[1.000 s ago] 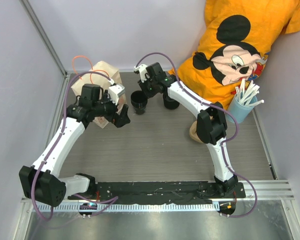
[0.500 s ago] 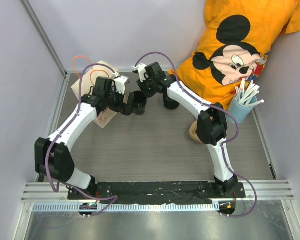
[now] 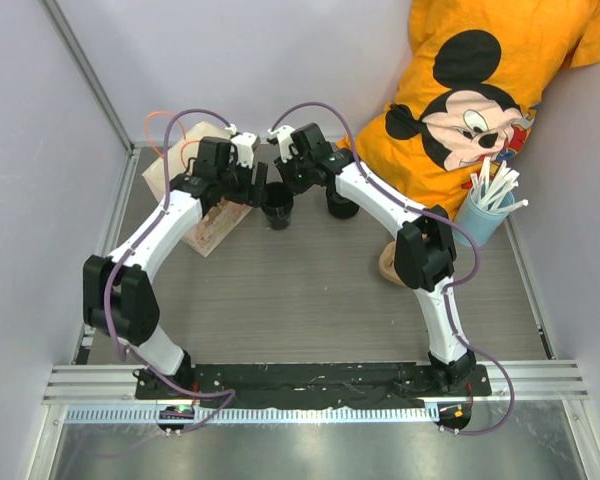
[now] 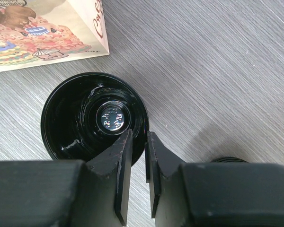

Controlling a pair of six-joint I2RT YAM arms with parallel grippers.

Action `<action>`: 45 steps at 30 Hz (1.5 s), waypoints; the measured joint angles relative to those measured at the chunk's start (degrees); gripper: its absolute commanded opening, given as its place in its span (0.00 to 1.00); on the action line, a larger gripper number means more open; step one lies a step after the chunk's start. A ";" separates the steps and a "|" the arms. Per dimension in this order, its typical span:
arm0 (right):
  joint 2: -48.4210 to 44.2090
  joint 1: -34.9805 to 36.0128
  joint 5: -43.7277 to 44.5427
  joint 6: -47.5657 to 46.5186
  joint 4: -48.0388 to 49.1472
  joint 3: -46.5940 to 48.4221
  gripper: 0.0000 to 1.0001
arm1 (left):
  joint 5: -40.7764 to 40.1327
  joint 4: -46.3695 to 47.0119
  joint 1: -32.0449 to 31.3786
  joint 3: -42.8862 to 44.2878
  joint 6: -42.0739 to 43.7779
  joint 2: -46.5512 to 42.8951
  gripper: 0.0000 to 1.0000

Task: Pack the takeout coffee

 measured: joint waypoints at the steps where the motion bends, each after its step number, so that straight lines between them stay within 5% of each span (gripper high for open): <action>1: 0.02 0.00 0.00 0.11 0.00 0.00 0.23 | 0.02 0.11 -0.02 0.31 -0.07 0.70 0.68; 5: 0.00 0.00 0.00 0.46 0.00 0.00 0.23 | 0.13 0.35 0.00 1.57 -0.42 4.00 0.56; 13: 0.00 0.00 -0.02 0.83 0.00 0.00 0.22 | 0.87 0.90 -0.04 4.02 -1.44 8.09 0.52; 22: -0.09 0.00 -0.04 1.79 0.00 0.00 0.22 | 1.05 1.27 -0.11 4.76 -2.43 9.31 0.34; 25: -0.28 0.00 -0.26 1.86 0.00 0.00 0.22 | 1.03 1.29 -0.15 4.83 -2.49 10.01 0.40; 45: -0.42 0.02 -0.94 1.88 0.00 0.00 0.22 | 0.48 1.66 -0.44 5.40 -2.56 11.28 0.29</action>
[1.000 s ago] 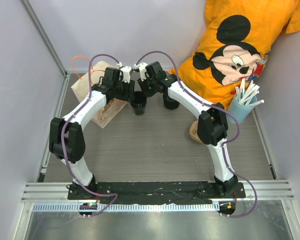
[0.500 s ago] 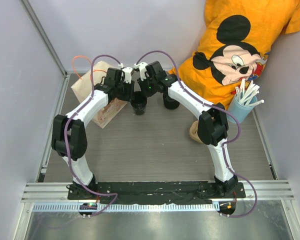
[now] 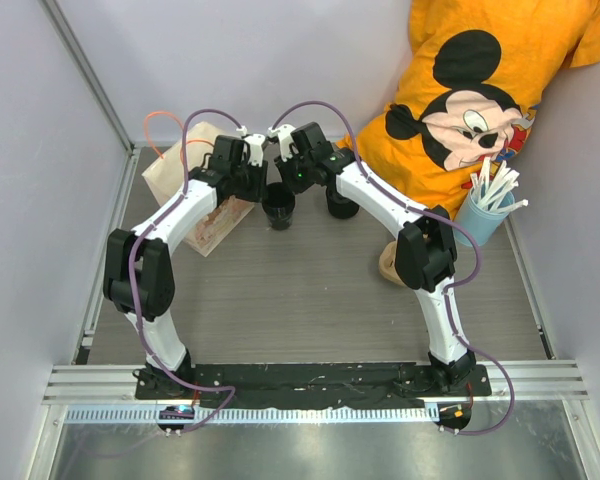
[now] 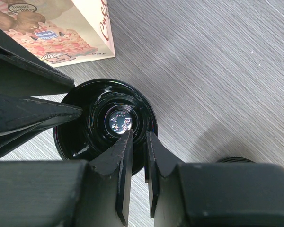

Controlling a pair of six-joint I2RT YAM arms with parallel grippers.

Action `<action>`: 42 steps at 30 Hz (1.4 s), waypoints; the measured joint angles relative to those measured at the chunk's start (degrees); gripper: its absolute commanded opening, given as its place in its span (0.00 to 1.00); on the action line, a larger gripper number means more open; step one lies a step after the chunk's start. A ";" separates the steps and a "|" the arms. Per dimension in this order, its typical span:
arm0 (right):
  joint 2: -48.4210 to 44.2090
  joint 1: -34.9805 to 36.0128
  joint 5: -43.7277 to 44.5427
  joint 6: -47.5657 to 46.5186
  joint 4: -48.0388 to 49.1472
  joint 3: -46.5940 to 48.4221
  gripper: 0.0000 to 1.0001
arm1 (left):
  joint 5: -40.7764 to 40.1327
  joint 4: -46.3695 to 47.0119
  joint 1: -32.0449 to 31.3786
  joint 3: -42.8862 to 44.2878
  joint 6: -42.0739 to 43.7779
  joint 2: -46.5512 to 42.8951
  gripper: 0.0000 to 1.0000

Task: Pack the takeout coffee

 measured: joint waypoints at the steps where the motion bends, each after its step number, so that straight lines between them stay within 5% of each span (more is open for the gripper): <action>1: 0.00 0.00 0.00 0.00 0.00 0.00 0.22 | -0.02 0.07 0.00 0.00 0.00 0.00 0.29; 25: 0.00 0.00 -0.02 0.02 0.00 0.00 0.22 | -1.46 -0.76 0.00 1.62 0.07 0.09 0.01; 32: -0.02 -0.02 0.02 0.00 0.00 0.00 0.23 | -1.62 -1.33 0.00 3.30 0.09 0.35 0.00; 42: -2.10 -0.02 -0.09 0.04 -0.07 0.00 0.38 | -0.92 -2.14 0.00 4.46 0.07 0.72 0.00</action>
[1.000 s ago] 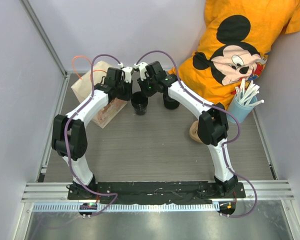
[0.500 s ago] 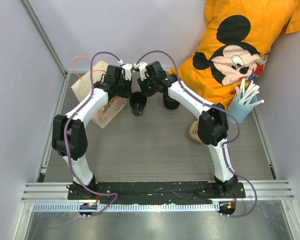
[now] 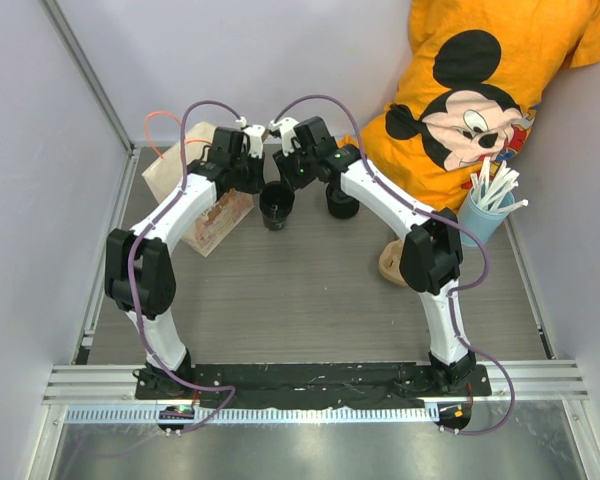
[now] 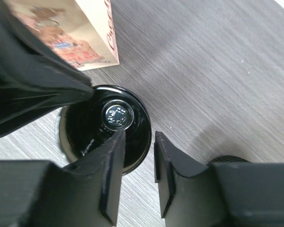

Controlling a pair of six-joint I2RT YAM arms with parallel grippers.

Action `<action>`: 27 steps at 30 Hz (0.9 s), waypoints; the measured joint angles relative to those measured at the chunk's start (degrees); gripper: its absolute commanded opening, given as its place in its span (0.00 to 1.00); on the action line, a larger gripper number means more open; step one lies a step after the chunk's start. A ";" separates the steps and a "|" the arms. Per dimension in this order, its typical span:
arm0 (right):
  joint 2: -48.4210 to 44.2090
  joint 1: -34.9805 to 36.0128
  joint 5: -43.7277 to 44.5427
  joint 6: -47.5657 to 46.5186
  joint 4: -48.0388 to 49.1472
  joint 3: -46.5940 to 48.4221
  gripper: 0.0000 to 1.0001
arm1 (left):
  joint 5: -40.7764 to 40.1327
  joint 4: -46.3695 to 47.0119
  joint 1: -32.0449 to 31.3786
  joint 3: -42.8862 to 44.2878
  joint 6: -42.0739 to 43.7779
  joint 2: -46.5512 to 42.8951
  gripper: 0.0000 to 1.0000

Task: Pack the takeout coffee

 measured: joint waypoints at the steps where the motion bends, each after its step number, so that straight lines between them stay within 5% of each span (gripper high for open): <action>1: -0.46 0.00 -0.07 0.00 -0.02 0.00 0.39 | 0.09 -0.07 0.00 0.17 0.00 0.04 0.00; 27: -4.74 -0.59 -0.57 0.20 -0.35 0.37 0.42 | 6.12 -0.17 3.19 2.23 -1.84 0.39 0.00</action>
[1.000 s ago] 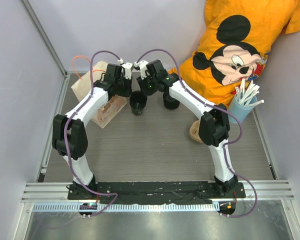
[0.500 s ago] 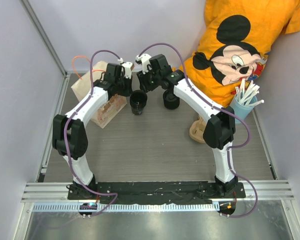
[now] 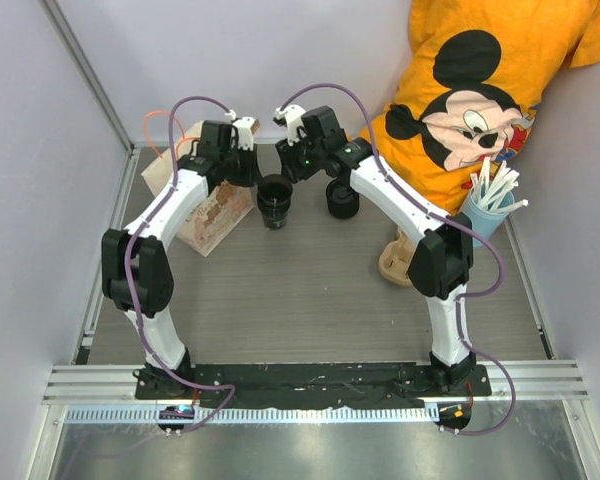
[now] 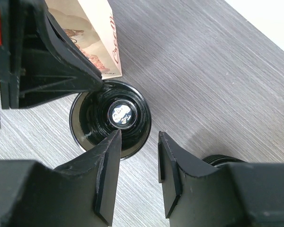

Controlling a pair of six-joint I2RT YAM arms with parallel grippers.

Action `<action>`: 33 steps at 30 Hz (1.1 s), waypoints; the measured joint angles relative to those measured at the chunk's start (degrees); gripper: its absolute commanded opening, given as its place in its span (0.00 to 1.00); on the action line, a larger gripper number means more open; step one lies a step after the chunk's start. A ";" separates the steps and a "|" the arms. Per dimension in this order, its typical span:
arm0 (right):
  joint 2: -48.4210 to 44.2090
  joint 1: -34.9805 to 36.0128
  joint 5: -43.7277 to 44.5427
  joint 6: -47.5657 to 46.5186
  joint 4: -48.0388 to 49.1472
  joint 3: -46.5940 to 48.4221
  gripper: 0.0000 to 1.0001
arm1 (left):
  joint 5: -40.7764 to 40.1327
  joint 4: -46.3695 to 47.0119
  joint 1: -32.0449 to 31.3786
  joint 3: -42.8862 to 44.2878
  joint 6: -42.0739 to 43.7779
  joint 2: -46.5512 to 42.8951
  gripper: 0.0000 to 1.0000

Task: Pack the takeout coffee

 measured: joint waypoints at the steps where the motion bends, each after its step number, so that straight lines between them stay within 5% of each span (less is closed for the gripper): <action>1: -0.13 -0.13 0.00 0.02 -0.02 0.00 0.43 | 0.39 0.00 0.20 0.17 -0.09 0.00 0.00; 33: -3.06 -2.49 -2.21 1.55 -0.07 0.00 0.43 | 7.39 -0.74 2.03 6.71 -4.24 -0.02 0.00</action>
